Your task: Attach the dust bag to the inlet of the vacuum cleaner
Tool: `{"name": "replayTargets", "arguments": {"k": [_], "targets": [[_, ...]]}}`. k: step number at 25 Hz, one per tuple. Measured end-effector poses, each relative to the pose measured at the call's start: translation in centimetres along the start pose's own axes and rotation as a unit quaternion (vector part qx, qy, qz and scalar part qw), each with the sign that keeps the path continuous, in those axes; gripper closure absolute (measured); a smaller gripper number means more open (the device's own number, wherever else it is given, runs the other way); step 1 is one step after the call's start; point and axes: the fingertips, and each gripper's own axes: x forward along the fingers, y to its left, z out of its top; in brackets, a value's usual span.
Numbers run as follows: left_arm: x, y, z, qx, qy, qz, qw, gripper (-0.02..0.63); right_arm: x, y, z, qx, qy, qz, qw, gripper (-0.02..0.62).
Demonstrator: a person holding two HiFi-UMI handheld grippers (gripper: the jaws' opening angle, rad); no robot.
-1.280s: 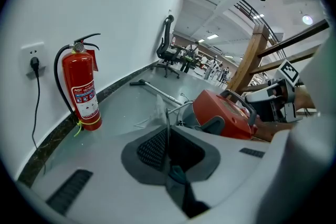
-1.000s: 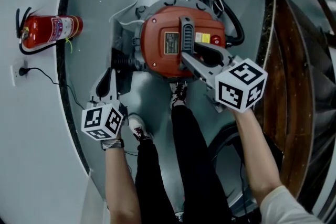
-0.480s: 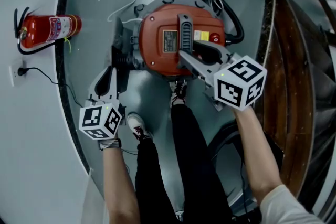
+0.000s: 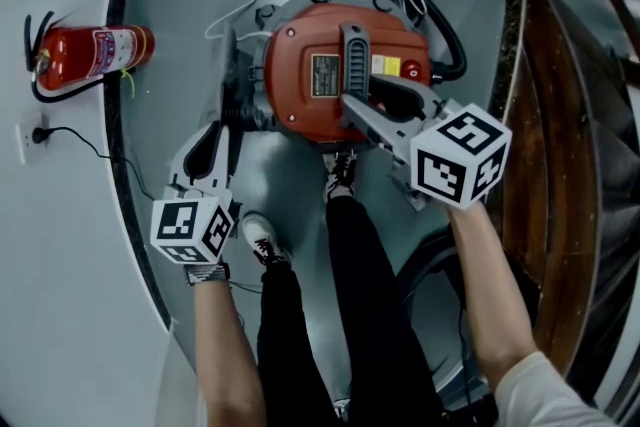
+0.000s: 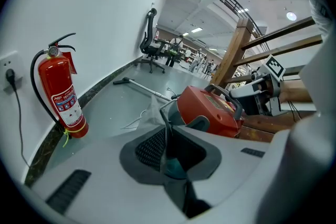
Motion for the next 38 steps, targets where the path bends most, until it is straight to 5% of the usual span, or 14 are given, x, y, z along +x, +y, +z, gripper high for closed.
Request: {"name": "replayTargets", "arguments": {"k": [22, 38], "targets": [[0.0, -1.8, -0.6, -0.111, -0.032, -0.040, 0.9925, 0.551, 0.2, -0.1, 0.0, 0.017, -0.017, -0.010, 1.000, 0.426], [-1.1, -1.5, -1.3, -0.059, -0.042, 0.006, 0.9973, 0.535, 0.2, 0.0, -0.7, 0.001, -0.003, -0.016, 1.000, 0.418]]}}
